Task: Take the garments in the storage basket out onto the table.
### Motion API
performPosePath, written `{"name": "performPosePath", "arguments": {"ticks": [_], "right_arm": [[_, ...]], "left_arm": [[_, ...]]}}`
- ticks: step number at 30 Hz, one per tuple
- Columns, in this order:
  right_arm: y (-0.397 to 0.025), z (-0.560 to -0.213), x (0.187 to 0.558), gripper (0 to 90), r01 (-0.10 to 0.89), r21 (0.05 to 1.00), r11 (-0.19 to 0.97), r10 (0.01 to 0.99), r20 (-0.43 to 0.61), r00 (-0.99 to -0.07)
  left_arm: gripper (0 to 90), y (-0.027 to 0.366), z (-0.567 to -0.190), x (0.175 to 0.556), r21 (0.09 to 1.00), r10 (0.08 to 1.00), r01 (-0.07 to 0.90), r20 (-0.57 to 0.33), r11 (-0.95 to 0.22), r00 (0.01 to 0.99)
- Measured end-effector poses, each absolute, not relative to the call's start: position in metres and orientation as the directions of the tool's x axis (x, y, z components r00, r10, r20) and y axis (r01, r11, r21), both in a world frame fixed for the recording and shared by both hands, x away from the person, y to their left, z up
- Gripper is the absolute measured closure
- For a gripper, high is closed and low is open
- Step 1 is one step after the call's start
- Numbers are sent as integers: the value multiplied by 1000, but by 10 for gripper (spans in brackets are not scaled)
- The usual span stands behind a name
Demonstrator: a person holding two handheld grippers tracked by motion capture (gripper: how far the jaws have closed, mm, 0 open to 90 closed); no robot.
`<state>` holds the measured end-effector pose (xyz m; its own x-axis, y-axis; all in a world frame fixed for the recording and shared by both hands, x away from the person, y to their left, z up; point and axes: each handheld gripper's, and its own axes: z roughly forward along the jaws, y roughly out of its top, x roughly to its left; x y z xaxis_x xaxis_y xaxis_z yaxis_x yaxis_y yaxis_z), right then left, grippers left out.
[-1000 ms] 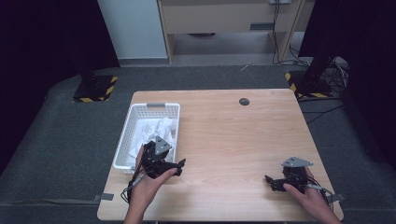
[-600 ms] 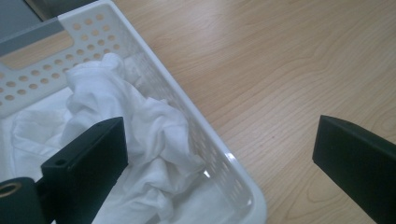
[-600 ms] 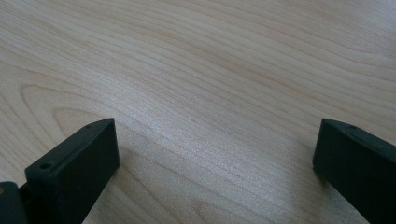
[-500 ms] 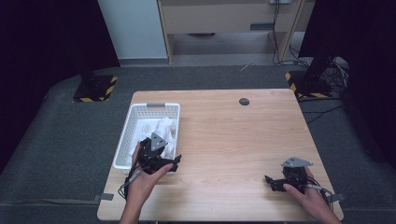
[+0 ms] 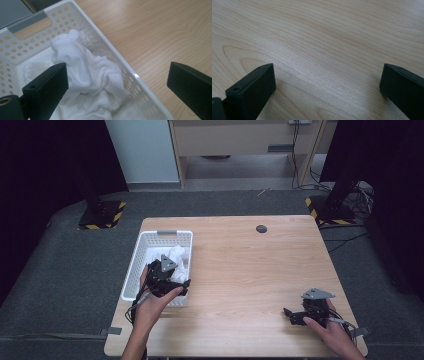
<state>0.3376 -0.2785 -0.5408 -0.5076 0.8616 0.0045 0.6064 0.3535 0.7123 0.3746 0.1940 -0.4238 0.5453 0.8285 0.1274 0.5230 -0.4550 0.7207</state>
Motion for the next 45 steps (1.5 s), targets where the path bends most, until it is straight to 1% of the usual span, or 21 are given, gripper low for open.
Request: {"name": "performPosePath", "arguments": {"ticks": [14, 19, 29, 36, 45], "right_arm": [[-278, -541, 338, 5, 605, 713, 355, 861, 3, -509], [-278, -541, 338, 5, 605, 713, 355, 861, 4, -509], [-278, -541, 338, 5, 605, 713, 355, 861, 4, -509], [-278, -541, 338, 5, 604, 713, 355, 860, 3, -510], [-278, -541, 338, 5, 604, 713, 356, 860, 3, -510]], "left_arm": [[30, 210, -427, 388, 697, 836, 547, 141, -464, 530], [27, 211, -426, 392, 687, 823, 542, 146, -484, 550], [27, 215, -425, 398, 677, 820, 546, 154, -494, 551], [30, 226, -422, 406, 682, 830, 549, 158, -483, 534], [30, 235, -423, 424, 666, 829, 560, 161, -492, 536]]}}
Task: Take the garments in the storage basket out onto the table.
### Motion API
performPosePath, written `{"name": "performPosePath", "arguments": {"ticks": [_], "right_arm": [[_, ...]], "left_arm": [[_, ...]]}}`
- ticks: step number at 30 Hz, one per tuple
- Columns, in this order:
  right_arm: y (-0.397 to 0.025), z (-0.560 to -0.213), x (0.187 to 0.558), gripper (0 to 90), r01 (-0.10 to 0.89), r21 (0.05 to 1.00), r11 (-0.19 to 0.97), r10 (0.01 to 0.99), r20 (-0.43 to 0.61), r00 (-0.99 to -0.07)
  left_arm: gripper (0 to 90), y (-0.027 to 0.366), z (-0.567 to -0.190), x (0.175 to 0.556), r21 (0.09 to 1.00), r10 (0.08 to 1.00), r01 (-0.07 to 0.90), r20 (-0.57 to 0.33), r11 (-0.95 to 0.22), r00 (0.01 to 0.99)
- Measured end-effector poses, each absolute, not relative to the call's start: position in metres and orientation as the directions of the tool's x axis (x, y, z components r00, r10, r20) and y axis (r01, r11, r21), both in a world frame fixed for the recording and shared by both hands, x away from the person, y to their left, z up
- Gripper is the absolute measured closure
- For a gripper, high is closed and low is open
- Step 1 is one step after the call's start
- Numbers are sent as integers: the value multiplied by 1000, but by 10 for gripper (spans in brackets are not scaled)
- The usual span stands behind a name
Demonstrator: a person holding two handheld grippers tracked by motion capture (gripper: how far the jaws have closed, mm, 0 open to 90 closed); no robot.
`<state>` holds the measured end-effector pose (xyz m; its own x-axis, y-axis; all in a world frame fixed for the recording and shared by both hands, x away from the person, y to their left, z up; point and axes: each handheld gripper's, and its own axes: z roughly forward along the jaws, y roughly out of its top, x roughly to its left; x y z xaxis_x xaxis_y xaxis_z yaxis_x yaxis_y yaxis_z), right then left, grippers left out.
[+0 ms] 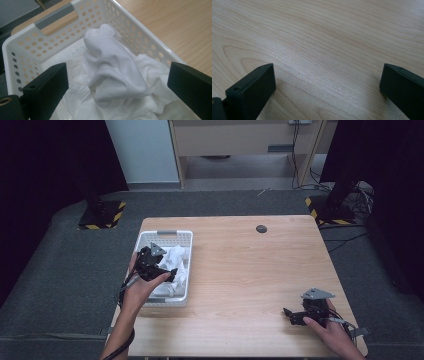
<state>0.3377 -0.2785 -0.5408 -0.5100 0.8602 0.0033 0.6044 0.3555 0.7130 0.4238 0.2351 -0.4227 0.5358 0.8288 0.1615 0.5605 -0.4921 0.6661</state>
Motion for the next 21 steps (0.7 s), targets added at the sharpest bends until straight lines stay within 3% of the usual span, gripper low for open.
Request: {"name": "performPosePath", "arguments": {"ticks": [21], "right_arm": [[-279, -541, 338, 5, 603, 713, 359, 857, 3, -515]], "left_arm": [[30, 235, -460, 447, 621, 782, 588, 67, -519, 619]]}}
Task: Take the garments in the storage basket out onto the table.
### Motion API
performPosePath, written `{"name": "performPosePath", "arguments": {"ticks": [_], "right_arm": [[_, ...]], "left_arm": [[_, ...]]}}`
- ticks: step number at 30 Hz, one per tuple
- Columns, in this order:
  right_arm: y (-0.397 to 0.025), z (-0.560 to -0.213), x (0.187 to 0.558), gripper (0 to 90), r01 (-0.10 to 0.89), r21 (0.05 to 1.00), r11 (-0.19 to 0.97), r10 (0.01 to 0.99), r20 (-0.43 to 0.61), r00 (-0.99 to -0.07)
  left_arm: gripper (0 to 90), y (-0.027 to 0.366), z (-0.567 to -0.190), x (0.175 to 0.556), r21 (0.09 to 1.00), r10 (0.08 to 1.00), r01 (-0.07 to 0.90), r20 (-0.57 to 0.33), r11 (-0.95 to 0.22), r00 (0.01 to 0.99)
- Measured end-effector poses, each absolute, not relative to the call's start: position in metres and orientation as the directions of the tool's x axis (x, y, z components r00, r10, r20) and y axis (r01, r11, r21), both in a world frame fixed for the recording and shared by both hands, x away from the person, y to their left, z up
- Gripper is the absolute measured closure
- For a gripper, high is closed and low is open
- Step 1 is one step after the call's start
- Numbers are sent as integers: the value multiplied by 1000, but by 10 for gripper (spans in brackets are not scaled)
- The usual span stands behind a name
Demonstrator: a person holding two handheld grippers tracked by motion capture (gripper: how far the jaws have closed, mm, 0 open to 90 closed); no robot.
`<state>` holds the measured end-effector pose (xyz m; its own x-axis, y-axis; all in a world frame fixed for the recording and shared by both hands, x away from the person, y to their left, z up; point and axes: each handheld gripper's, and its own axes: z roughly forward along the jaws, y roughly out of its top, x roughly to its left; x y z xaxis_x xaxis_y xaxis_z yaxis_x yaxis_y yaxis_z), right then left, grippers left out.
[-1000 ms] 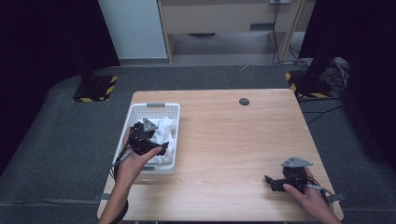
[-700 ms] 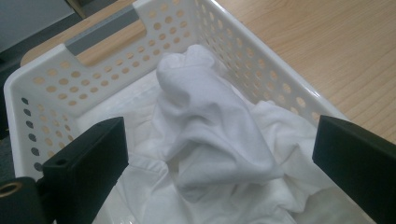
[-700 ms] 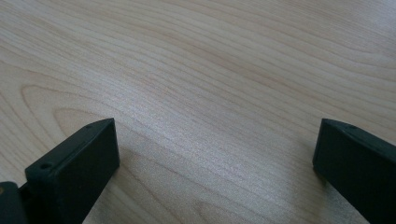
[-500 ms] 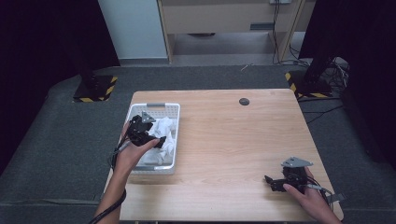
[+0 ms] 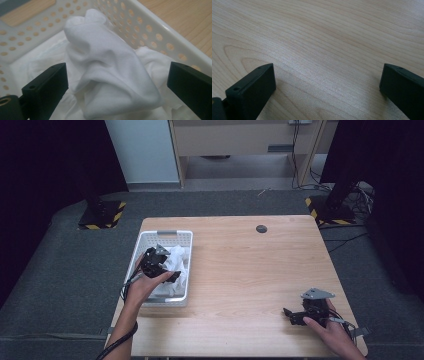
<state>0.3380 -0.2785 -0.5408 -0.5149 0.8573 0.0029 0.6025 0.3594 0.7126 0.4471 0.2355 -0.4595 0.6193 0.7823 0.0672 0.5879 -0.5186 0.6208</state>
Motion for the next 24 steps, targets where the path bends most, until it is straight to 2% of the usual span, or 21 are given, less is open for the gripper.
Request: {"name": "performPosePath", "arguments": {"ticks": [16, 24], "right_arm": [[-279, -541, 338, 5, 601, 713, 361, 855, 3, -518], [-279, -541, 338, 5, 601, 713, 361, 855, 3, -518]], "left_arm": [[23, 233, -481, 452, 608, 749, 588, 16, -533, 662], [23, 229, -486, 452, 581, 732, 585, 26, -565, 681]]}}
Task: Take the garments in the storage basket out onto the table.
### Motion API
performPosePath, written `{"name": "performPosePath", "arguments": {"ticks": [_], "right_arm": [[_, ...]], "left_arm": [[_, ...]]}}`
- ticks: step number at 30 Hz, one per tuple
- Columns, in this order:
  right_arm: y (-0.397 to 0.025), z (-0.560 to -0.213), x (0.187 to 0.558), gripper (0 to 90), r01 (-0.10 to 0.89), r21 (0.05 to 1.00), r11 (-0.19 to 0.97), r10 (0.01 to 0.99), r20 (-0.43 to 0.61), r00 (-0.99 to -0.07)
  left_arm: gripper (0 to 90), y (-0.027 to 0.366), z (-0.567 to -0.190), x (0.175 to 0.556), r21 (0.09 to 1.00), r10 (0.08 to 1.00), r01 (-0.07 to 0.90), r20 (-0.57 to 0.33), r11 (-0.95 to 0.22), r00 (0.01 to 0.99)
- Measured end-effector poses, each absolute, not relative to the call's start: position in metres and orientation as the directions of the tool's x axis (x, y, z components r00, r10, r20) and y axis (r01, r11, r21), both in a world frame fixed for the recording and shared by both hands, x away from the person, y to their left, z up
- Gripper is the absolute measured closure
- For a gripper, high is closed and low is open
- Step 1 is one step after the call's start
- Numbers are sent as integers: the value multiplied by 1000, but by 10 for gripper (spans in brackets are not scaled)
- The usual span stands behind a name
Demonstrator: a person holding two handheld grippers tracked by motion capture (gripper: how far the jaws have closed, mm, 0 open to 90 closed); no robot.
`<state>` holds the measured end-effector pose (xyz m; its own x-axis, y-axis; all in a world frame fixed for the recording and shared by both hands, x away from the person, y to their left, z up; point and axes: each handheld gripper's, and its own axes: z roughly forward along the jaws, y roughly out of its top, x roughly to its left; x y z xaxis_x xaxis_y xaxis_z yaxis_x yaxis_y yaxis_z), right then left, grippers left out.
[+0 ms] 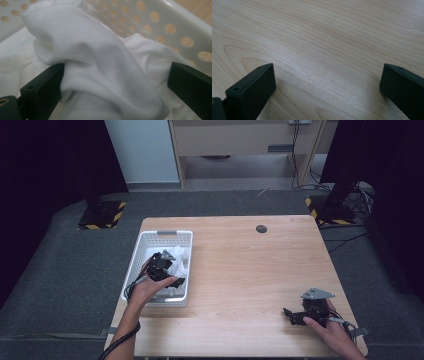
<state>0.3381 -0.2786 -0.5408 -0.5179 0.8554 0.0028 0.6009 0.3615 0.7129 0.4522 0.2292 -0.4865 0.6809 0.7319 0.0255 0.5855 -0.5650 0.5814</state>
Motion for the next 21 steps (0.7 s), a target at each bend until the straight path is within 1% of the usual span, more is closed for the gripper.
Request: {"name": "performPosePath", "arguments": {"ticks": [4, 12, 21], "right_arm": [[-279, -541, 338, 5, 601, 713, 361, 855, 3, -518], [-279, -541, 338, 5, 601, 713, 362, 855, 3, -518], [-279, -541, 338, 5, 601, 713, 361, 855, 3, -518]], "left_arm": [[26, 230, -490, 454, 563, 725, 585, 35, -583, 688], [4, 230, -497, 462, 548, 721, 576, 72, -606, 689], [0, 233, -503, 470, 551, 732, 596, 42, -585, 680]]}}
